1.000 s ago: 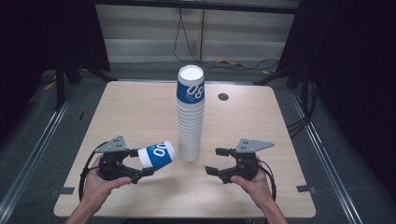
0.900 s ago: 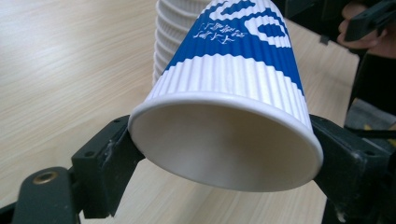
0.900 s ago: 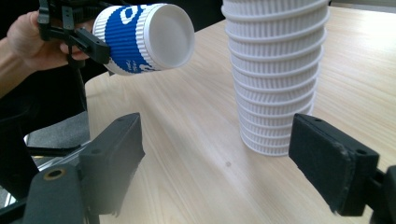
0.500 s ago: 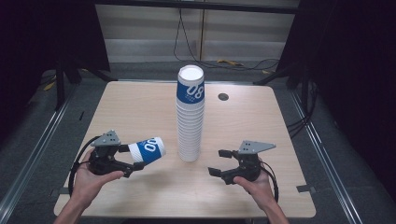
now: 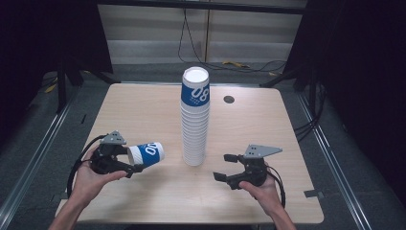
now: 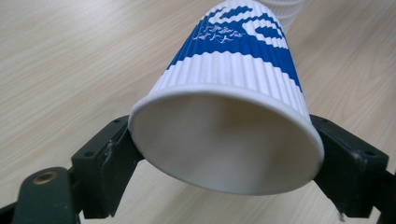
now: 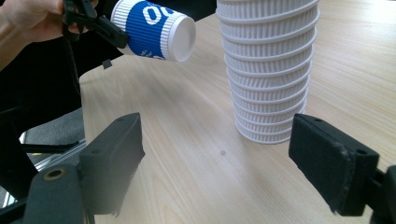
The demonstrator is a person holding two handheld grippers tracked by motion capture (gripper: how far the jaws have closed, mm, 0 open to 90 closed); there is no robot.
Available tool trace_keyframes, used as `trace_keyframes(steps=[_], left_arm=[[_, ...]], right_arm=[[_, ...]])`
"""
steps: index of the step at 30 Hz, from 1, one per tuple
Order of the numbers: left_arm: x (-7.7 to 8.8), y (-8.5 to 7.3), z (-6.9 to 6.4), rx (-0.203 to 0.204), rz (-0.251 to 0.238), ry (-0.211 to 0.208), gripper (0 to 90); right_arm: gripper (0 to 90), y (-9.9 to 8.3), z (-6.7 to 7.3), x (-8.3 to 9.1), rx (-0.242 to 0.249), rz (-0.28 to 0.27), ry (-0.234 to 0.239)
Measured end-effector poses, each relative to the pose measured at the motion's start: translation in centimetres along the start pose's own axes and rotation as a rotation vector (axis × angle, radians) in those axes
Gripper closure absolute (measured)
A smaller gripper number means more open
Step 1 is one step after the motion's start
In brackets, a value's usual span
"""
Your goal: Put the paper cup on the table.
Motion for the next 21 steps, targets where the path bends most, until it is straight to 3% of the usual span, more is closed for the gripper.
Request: trace_keyframes(steps=[6,17,21], left_arm=[[0.3,0.5,0.8,0.005,0.058,0.02,15.3],[0.3,1.5,3.2,0.048,0.174,0.071,15.8],[-0.1,2.0,3.7,0.042,0.244,0.08,15.8]], right_arm=[[17.8,0.0,0.0,0.0,0.003,-0.001,0.0],[17.8,-0.1,-0.1,0.0,0.003,0.004,0.0],[17.8,-0.1,-0.1,-0.1,0.003,0.004,0.002]])
Point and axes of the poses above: each handheld gripper's, and its own axes: x roughly backward along the jaws, y roughly out of its top, z roughly to its left, the point moved 1 cm from there along -x, roughly forward along the jaws, and after that the axes turned 9 degrees about -y, right-handed, at the moved point
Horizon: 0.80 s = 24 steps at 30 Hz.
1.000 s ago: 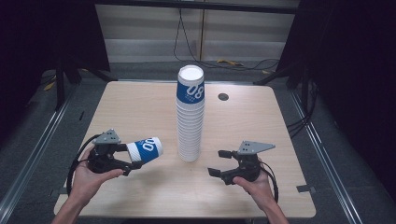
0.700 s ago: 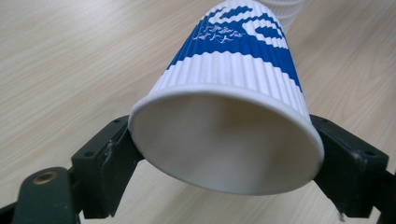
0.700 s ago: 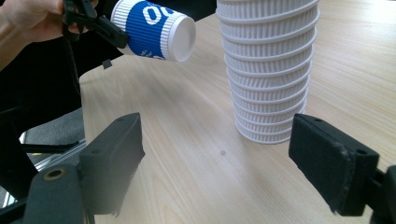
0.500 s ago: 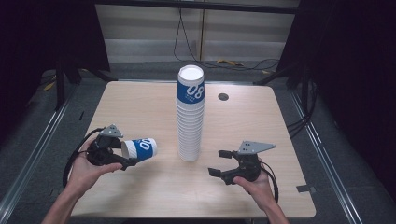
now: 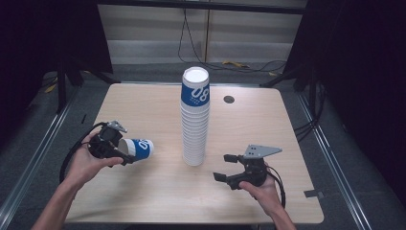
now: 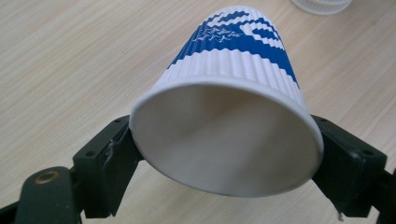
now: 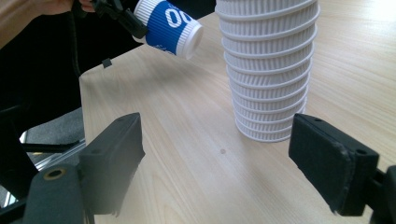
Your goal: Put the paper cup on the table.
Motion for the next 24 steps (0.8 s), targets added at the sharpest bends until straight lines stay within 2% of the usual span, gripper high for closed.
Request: trace_keyframes(steps=[5,6,9,17,18,20,24], left_arm=[[-0.2,0.3,0.5,0.008,0.024,0.014,15.6],[-0.3,0.3,0.6,0.021,0.02,0.015,15.6],[-0.4,0.4,0.9,0.025,0.04,0.035,15.5],[-0.6,1.2,1.6,0.056,0.092,0.023,15.3],[-0.7,1.3,1.5,0.069,0.097,0.021,15.2],[-0.9,1.5,1.6,0.059,0.108,0.027,15.2],[-1.1,1.8,1.6,0.068,0.117,0.026,15.1]], right_arm=[[17.8,0.0,0.0,0.1,-0.001,-0.001,0.001],[17.8,0.0,0.0,0.1,-0.003,-0.001,-0.001],[17.8,-0.1,0.0,0.0,-0.003,0.0,0.0],[17.8,-0.1,0.0,0.0,-0.002,-0.001,-0.001],[17.8,-0.1,-0.1,0.0,-0.002,-0.003,0.0],[17.8,-0.1,-0.1,0.0,-0.003,-0.003,-0.001],[17.8,-0.1,0.0,0.1,-0.003,-0.002,-0.002]])
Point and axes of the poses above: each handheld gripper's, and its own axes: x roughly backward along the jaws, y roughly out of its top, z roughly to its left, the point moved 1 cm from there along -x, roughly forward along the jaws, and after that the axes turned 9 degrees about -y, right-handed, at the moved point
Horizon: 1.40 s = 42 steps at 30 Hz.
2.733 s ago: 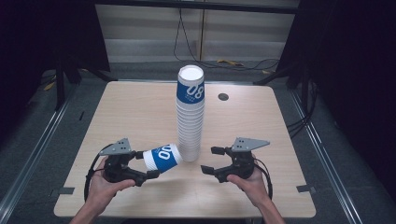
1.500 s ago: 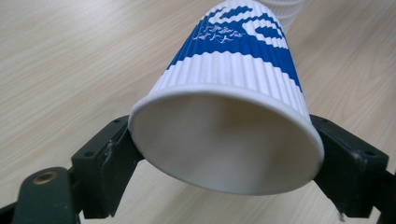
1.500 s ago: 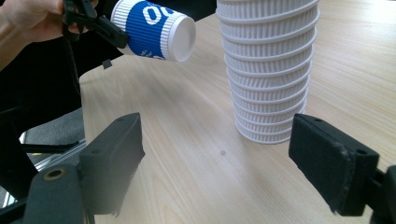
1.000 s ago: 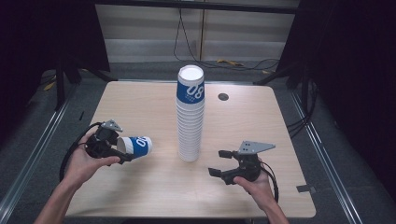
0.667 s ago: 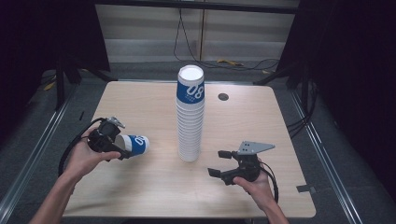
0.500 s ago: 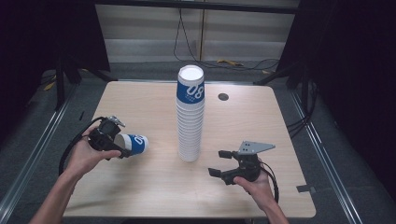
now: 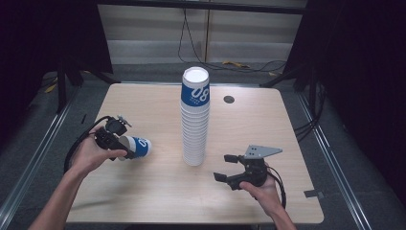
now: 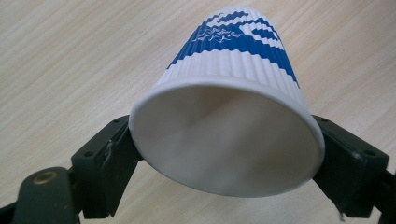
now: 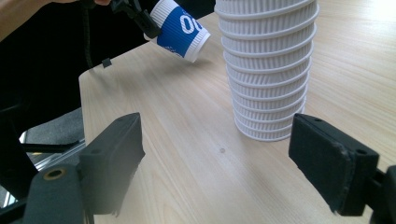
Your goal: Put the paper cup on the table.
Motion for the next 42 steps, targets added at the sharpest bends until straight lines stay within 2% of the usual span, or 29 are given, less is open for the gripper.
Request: trace_keyframes(steps=[5,7,10,14,17,23,24,25,31,34,36,39,42], left_arm=[[-0.2,0.5,-0.1,-0.004,0.014,0.013,15.0],[-0.2,0.6,-0.2,0.001,0.004,0.012,14.9],[-0.3,0.9,-0.2,-0.008,0.021,0.028,15.0],[-0.2,1.3,0.0,-0.007,0.04,0.021,14.9],[-0.1,1.6,0.0,-0.003,0.054,0.044,14.9],[-0.4,1.7,0.2,0.012,0.058,0.043,14.8],[-0.4,1.8,0.3,0.004,0.079,0.043,14.8],[-0.5,1.8,0.3,0.021,0.073,0.041,14.7],[-0.8,2.1,0.6,0.025,0.114,0.024,14.5],[-0.6,2.2,0.7,0.041,0.086,0.043,14.4],[-0.7,2.2,0.7,0.035,0.101,0.028,14.5],[-0.5,2.4,0.7,0.041,0.089,0.037,14.5],[-0.6,2.6,0.8,0.042,0.086,0.017,14.4]], right_arm=[[17.8,0.0,0.0,0.0,0.0,0.0,0.0],[17.8,0.0,0.0,0.0,-0.001,0.001,0.0],[17.8,-0.1,0.0,0.0,0.001,0.002,0.001],[17.8,-0.1,0.0,-0.1,0.0,0.004,-0.001],[17.8,-0.1,0.0,0.0,0.0,0.003,-0.001],[17.8,-0.1,-0.1,0.1,-0.005,0.0,-0.003],[17.8,-0.1,-0.1,0.0,-0.004,0.0,-0.003],[17.8,-0.1,-0.1,0.0,-0.004,0.0,-0.002],[17.8,-0.2,-0.2,-0.3,-0.008,0.003,0.003],[17.8,-0.2,-0.2,-0.4,-0.001,0.014,0.004],[17.8,-0.3,-0.1,-0.5,-0.006,0.014,0.008],[17.8,-0.3,-0.2,-0.5,-0.007,0.015,0.006],[17.8,-0.3,-0.2,-0.6,-0.005,0.016,0.006]])
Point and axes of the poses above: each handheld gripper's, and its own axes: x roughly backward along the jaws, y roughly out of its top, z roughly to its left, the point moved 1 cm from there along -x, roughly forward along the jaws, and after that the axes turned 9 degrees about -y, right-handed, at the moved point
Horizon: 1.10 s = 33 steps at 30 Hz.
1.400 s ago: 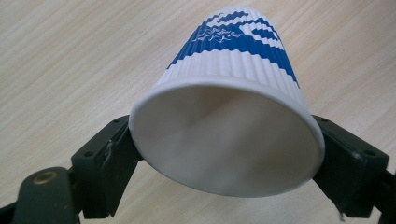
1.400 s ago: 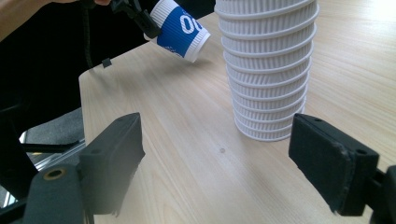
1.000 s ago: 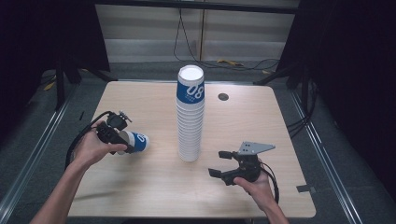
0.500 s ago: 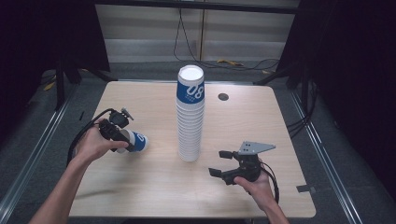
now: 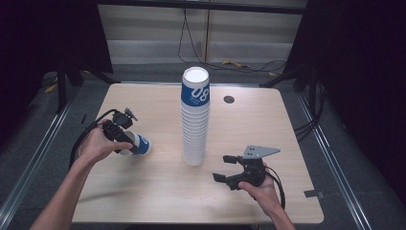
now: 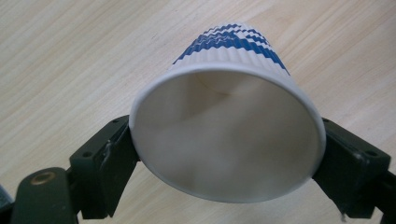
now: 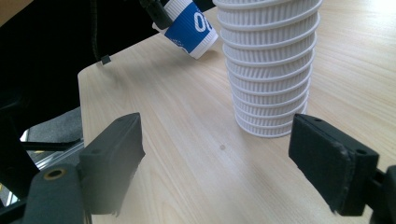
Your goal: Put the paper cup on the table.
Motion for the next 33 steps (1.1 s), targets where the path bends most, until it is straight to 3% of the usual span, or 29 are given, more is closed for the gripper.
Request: trace_keyframes(steps=[3,8,10,13,15,17,22,24,27,33], left_arm=[[-0.2,0.2,0.0,-0.006,0.007,0.022,14.2],[-0.3,0.4,0.2,-0.005,0.012,0.005,13.9],[0.0,0.6,0.0,0.005,-0.005,0.026,13.9],[0.1,0.7,-0.2,0.005,-0.002,0.011,14.0],[0.2,0.8,-0.1,0.001,-0.002,0.026,14.1],[0.1,0.8,-0.2,0.011,-0.014,0.037,13.9],[-0.1,1.0,-0.6,-0.008,-0.028,0.029,13.8],[-0.2,1.0,-0.6,0.005,-0.048,0.028,13.8],[-0.5,1.1,-0.8,-0.015,-0.047,0.028,13.8],[-0.8,1.0,-0.7,-0.017,-0.112,0.018,13.9]], right_arm=[[17.8,-0.1,-0.1,-0.2,-0.004,0.006,0.002],[17.8,-0.2,-0.3,-0.5,-0.009,0.009,0.008],[17.8,-0.3,-0.4,-0.5,-0.005,0.013,0.012],[17.8,-0.4,-0.5,-0.5,-0.009,0.016,0.011],[17.8,-0.4,-0.5,-0.4,-0.01,0.011,0.011],[17.8,-0.4,-0.4,-0.3,-0.005,0.009,0.011],[17.8,-0.4,-0.3,-0.4,-0.004,0.013,0.01],[17.8,-0.4,-0.2,-0.5,0.003,0.016,0.011],[17.8,-0.3,-0.1,-0.6,0.008,0.019,0.012],[17.8,-0.4,-0.3,-0.5,0.002,0.018,0.009]])
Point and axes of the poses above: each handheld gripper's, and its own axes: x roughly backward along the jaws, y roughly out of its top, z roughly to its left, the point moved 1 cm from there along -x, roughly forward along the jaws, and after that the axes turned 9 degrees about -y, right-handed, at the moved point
